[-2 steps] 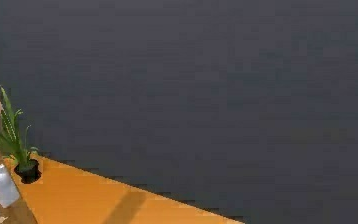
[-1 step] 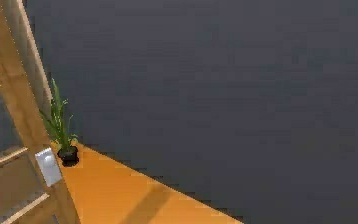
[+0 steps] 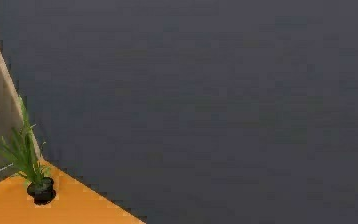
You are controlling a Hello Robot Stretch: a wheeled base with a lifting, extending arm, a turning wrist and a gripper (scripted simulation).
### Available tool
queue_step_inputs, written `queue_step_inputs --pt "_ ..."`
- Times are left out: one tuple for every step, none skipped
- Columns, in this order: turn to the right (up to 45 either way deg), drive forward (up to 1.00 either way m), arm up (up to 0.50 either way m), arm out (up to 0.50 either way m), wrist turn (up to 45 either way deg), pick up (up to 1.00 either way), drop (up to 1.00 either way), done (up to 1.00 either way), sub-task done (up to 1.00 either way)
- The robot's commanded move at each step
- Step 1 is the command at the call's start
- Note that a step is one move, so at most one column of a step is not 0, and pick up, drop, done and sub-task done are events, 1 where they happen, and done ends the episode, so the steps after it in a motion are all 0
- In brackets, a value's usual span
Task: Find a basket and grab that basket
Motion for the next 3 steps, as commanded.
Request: queue_step_inputs --pt "-12.0 0.0 0.0 0.0 0.0 0.0 0.0 0.0 0.0" --pt "0.0 0.65 0.0 0.0 0.0 0.0 0.0 0.0 0.0" --pt "-45.0 0.0 0.0 0.0 0.0 0.0 0.0 0.0 0.0"
